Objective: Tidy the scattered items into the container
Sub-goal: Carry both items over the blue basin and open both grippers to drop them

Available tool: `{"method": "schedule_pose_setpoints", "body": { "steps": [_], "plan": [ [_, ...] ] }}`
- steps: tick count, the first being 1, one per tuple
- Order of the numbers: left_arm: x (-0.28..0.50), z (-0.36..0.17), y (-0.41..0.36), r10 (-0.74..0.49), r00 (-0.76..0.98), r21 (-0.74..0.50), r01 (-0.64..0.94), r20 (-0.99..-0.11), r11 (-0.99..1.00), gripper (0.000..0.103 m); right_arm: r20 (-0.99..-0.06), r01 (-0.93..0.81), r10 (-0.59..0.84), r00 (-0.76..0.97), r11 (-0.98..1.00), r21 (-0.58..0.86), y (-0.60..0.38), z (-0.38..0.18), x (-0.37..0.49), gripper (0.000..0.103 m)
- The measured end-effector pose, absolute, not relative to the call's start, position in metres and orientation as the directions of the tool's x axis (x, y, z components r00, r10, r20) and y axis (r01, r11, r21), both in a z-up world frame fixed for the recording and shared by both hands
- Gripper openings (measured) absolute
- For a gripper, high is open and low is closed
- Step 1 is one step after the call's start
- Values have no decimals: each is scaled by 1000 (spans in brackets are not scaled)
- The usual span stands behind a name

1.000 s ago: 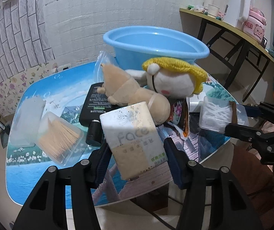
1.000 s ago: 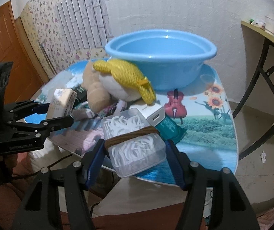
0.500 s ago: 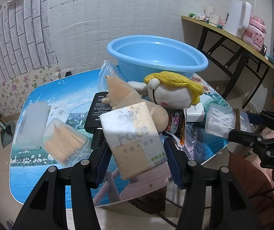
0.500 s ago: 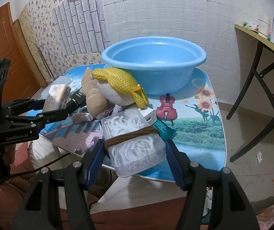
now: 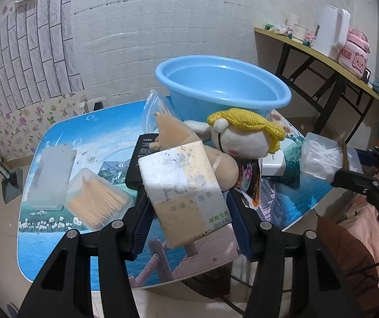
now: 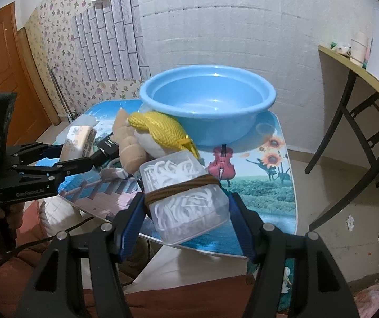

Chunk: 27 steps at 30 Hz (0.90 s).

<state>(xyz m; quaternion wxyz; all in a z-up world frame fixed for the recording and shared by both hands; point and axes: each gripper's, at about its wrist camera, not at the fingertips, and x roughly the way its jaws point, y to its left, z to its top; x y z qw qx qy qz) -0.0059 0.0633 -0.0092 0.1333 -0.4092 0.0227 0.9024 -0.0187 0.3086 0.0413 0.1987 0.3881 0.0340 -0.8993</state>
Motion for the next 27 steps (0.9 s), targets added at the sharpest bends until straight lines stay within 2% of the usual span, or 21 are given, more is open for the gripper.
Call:
{"method": "schedule_pose_setpoints", "body": {
  "steps": [27],
  "plan": [
    [-26,32,62,222,-680,-85,-229,-699,-970,55,-640,389,-381,-667,-911,137,320,87,-36,62]
  ]
}}
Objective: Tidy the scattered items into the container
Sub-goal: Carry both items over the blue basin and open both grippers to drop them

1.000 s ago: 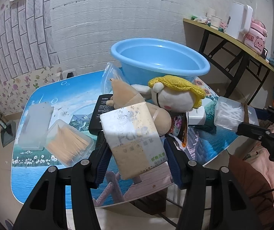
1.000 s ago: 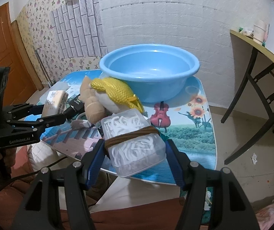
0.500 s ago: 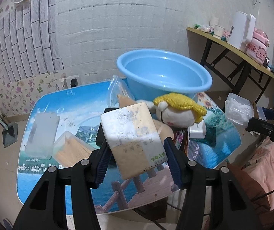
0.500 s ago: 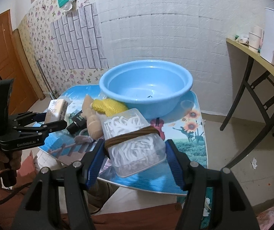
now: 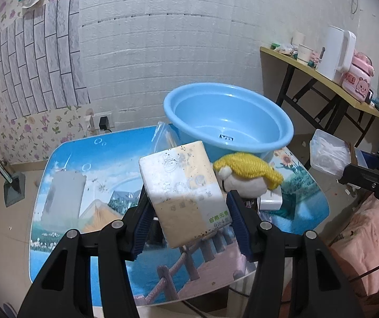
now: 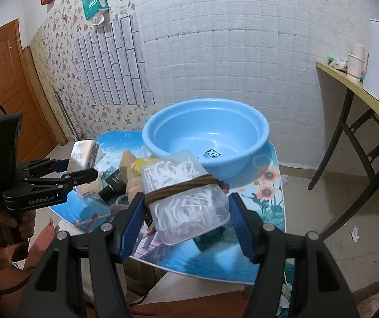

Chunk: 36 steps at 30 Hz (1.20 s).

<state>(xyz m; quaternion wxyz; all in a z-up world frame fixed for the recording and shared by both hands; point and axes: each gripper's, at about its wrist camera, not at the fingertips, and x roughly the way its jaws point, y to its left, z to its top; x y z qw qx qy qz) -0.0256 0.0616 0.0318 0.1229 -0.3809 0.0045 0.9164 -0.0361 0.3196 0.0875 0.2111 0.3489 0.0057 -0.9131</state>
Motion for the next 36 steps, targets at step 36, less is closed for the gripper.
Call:
{"method": "schedule_pose_setpoints", "body": {
  "steps": [36],
  "plan": [
    [-205,-16,169,246,-506,40,-490,-827,-871,55,-831,442,-305,-465,-893,80,283,29,-244,62]
  ]
}}
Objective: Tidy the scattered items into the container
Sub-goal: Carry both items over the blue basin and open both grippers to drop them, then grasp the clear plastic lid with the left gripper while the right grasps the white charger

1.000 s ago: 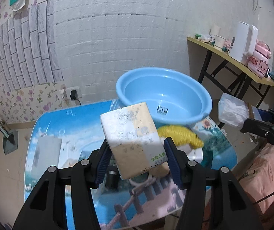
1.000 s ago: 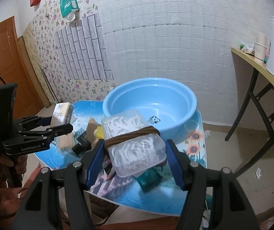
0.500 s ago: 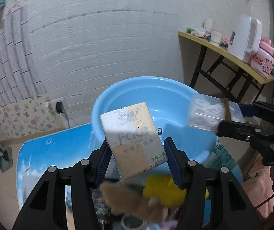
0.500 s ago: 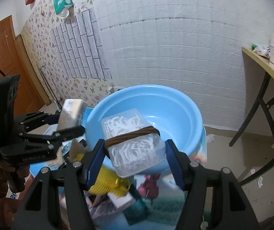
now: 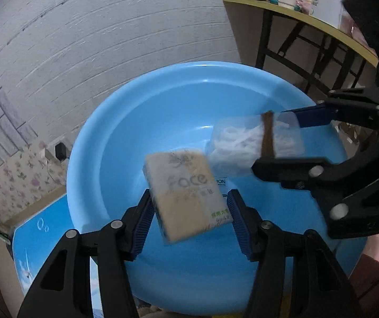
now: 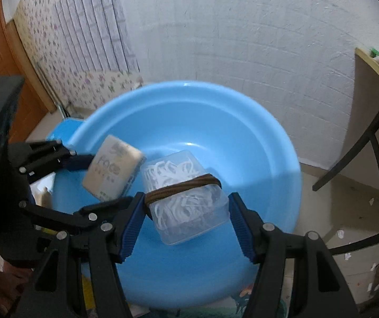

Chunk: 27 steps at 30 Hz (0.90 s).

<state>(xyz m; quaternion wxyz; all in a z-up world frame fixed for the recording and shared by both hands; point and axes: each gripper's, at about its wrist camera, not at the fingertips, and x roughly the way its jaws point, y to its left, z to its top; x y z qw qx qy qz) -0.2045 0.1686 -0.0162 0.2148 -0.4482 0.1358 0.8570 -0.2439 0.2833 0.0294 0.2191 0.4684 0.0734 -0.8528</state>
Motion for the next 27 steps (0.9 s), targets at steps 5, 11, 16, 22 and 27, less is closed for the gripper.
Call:
{"method": "schedule_pose_setpoints", "body": {
  "steps": [5,11,16,22,27],
  "plan": [
    [-209,-16,172,232,-494,63,-510,-838,-858,55,-855,447,-286,-434,-892,71,280,19,-256,62],
    [-207,-15,168,255,-488,43,-519,-835,-854,55,-857,455,-277,-434,-889,57,280,19,-258,62],
    [-201,-9,163,295,-487,9,-529,-822,-848,56,-864,459,-269,-426,-887,50,275,17,-261,62],
    [-188,3,154,317,-511,-3,-524,-799,-852,56,-881,465,-258,-397,-884,50,268,13,-264,63],
    [-176,14,139,315,-539,-8,-496,-781,-868,57,-902,459,-207,-379,-888,11,262,9,-267,63]
  ]
}}
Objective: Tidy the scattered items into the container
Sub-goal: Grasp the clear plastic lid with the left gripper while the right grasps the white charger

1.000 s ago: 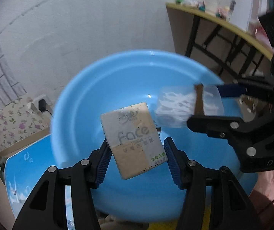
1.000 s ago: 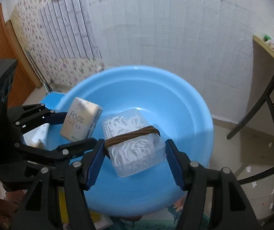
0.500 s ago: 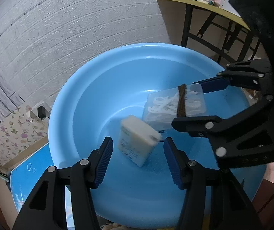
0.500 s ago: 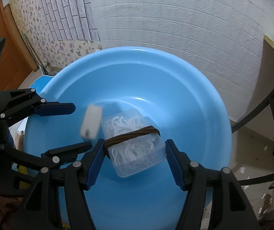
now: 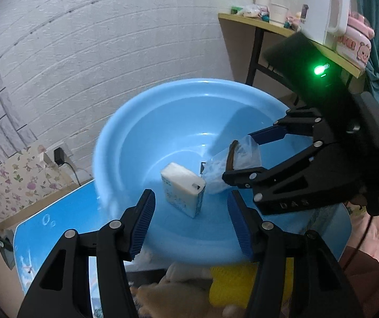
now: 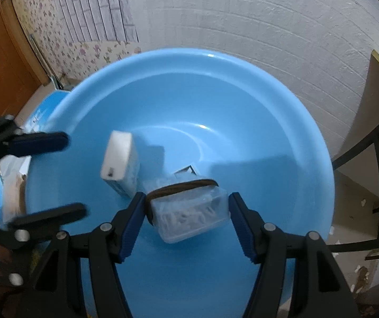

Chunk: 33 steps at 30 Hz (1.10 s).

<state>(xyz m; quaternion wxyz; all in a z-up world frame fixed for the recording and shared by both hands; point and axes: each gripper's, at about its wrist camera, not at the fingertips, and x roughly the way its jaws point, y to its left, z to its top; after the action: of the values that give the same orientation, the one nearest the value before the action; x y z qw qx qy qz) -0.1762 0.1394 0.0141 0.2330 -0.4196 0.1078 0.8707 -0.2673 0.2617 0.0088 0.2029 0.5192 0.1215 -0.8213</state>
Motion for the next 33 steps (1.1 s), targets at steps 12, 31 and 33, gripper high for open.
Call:
{"method": "schedule_pose_setpoints", "body": {
  "steps": [12,31,33],
  "plan": [
    [-139,36,81,291,-621,-30,-395,-728,-918,75,-896,391,-172,-408,-920,-1,264,24,-250,64],
    [-70,13,-32,148,-687,-66,-144,-712,-987,98,-759,250,-267,-594,-958,142,294,60,-161,64],
    [-66,7,-40,145,-683,-71,-136,-716,-988,98,-755,253,-269,-599,-957,140,295,57,-153,64]
  ]
}}
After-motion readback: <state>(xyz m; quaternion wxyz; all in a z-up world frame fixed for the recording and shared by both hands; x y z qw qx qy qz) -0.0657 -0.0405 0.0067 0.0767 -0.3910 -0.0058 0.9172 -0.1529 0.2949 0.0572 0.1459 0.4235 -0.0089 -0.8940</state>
